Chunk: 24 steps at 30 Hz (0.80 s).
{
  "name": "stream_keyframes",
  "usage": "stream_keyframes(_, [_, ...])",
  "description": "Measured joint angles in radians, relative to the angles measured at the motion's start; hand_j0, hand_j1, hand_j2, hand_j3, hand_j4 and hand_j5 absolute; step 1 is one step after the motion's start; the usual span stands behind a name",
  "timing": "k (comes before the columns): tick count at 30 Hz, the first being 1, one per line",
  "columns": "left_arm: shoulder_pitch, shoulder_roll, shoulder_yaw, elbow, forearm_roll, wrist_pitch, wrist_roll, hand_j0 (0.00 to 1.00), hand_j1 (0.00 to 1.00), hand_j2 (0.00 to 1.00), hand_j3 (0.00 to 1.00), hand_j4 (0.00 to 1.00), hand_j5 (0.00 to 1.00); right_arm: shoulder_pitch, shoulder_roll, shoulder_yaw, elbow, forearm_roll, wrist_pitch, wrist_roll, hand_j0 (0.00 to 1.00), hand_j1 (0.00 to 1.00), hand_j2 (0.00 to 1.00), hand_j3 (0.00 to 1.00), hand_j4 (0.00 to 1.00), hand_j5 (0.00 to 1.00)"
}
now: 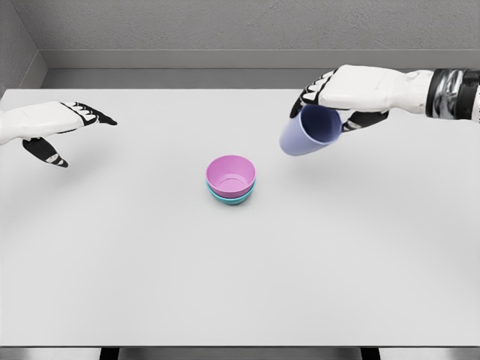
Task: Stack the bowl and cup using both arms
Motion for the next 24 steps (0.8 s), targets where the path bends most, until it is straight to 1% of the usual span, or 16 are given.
stream_keyframes(10, [0.0,-0.001,0.001,0.001,-0.001,0.0,0.0,1.0,1.0,1.0,1.0,1.0,1.0,-0.025,0.079,0.001,-0.004,0.0,0.0,0.0,0.65,0.65,0.65,0.65,0.65,0.65])
stream_keyframes(24, [0.0,-0.001,0.0,0.001,-0.001,0.0,-0.001,1.0,1.0,1.0,1.0,1.0,1.0,-0.025,0.202,0.035,0.01,0.015,0.002,0.0,0.65,0.65,0.65,0.65,0.65,0.65])
